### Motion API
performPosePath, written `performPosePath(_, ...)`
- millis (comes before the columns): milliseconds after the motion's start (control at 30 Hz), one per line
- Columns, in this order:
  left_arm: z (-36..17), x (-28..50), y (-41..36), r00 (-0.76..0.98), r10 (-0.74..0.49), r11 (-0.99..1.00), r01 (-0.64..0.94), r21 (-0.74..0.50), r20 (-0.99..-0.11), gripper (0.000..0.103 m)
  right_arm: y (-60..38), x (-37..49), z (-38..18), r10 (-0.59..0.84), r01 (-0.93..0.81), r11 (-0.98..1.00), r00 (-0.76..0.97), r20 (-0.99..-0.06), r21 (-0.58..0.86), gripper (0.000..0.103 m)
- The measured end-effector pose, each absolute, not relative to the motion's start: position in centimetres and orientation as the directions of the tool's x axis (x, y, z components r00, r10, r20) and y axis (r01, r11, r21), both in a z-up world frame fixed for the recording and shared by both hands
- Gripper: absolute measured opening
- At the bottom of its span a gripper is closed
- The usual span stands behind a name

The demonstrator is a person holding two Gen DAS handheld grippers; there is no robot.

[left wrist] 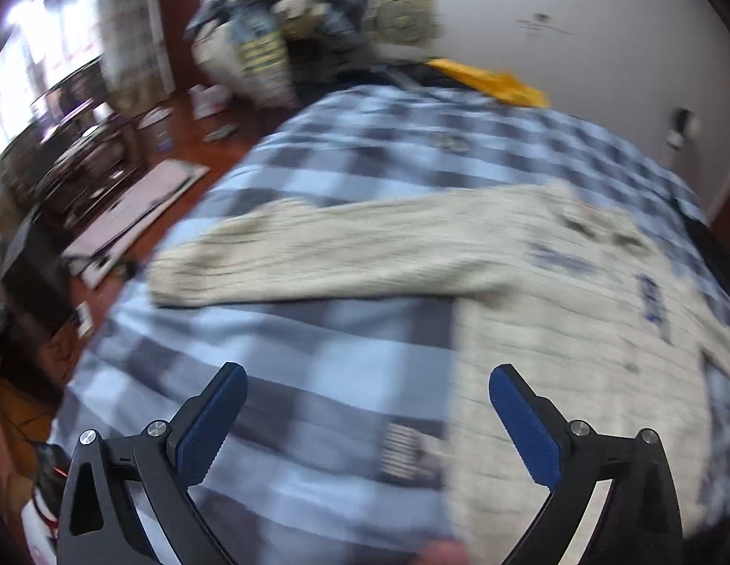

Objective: Fold small clothes
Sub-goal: 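Grasp the sleeve cuff with the left tool and lift it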

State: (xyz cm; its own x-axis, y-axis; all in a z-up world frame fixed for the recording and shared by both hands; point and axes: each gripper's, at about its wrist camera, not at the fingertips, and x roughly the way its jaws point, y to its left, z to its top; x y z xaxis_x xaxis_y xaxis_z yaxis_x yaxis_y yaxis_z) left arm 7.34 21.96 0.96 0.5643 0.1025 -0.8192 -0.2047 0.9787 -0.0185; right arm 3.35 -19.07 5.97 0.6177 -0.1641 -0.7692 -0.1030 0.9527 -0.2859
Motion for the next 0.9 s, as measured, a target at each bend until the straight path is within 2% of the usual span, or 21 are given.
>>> performPosePath(100,-1.2,9.6,29.0,0.49,0.208,0.943,-0.331,0.04,-0.847,0.103,-18.8,3.5,4.6,-0.169,-0.133,0.941,0.612,-0.772,-0.312,0.102)
performPosePath(233,-4.5,11.9,37.2,0.418,0.235,0.894,-0.447,0.026,-0.878,0.103,-20.6,4.6,3.3,-0.173,-0.106,0.955,0.558,-0.811,-0.277,0.102)
performPosePath(300,-6.4,12.5,40.8,0.38,0.205,0.849,-0.527,-0.029,-0.902,0.096,-21.6,5.5,2.8,-0.156,-0.079,0.97,0.519,-0.84,-0.229,0.102)
performPosePath(367,-8.3,12.9,43.5,0.363,0.112,0.808,-0.575,-0.128,-0.925,0.082,-21.7,6.1,2.3,-0.158,-0.054,0.976,0.49,-0.857,-0.211,0.102)
performPosePath(433,-9.8,13.4,44.8,0.355,0.043,0.771,-0.606,-0.196,-0.934,0.075,-22.1,6.7,1.5,-0.161,-0.034,0.98,0.455,-0.876,-0.198,0.102)
performPosePath(833,-13.9,18.1,47.5,0.302,-0.061,0.674,-0.691,-0.262,-0.951,0.074,-20.6,7.0,0.2,-0.213,-0.067,0.962,0.426,-0.879,-0.266,0.102)
performPosePath(900,-14.2,18.4,48.0,0.295,-0.063,0.664,-0.701,-0.261,-0.953,0.069,-20.7,7.1,0.1,-0.217,-0.068,0.961,0.424,-0.879,-0.27,0.102)
